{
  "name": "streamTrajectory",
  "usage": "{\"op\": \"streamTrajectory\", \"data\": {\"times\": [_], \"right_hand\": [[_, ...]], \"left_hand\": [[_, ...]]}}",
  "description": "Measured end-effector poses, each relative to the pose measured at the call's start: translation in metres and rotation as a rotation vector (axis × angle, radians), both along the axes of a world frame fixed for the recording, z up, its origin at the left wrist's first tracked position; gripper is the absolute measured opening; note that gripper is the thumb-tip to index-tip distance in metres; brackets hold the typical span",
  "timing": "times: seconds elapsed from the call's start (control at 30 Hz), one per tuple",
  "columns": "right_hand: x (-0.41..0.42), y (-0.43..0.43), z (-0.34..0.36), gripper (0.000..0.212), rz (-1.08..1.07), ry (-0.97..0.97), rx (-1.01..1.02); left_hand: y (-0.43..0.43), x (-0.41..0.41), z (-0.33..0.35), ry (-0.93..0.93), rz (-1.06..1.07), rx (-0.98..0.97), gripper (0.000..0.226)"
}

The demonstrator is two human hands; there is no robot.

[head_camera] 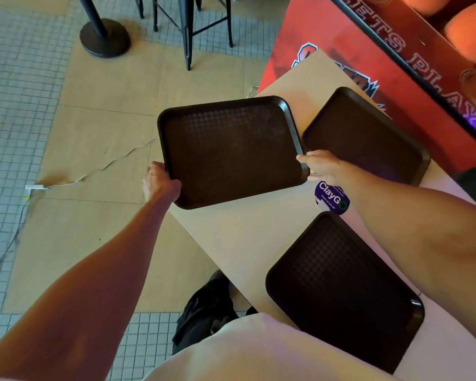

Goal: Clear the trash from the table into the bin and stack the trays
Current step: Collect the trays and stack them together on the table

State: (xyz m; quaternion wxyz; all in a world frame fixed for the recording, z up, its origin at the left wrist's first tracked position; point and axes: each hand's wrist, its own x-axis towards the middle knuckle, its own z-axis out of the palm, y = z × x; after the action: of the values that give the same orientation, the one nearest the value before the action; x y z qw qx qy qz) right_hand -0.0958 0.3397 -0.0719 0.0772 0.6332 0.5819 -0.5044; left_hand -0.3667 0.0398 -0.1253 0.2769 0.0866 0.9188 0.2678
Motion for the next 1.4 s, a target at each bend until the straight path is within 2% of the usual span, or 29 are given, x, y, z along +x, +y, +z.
{"op": "streamTrajectory", "data": {"times": [0.47, 0.73, 0.83, 1.2, 1.4], "right_hand": [[0.05, -0.025, 0.044, 0.06, -0.062, -0.033, 0.102], [0.141, -0.07, 0.066, 0.053, -0.031, -0.275, 0.316], [0.186, -0.095, 0.065, 0.046, -0.021, -0.389, 0.333], [0.329, -0.201, 0.052, 0.027, -0.332, -0.371, 0.247], [0.374, -0.241, 0.047, 0.03, -0.452, -0.396, 0.248]], "left_hand": [[0.017, 0.013, 0.043, 0.076, -0.127, 0.028, 0.048], [0.041, 0.062, 0.059, 0.079, -0.31, 0.059, 0.047], [0.049, 0.091, 0.062, 0.087, -0.408, 0.05, 0.047], [0.078, 0.199, 0.055, 0.048, -0.736, -0.002, 0.043], [0.085, 0.244, 0.051, 0.047, -0.871, -0.046, 0.041]]}}
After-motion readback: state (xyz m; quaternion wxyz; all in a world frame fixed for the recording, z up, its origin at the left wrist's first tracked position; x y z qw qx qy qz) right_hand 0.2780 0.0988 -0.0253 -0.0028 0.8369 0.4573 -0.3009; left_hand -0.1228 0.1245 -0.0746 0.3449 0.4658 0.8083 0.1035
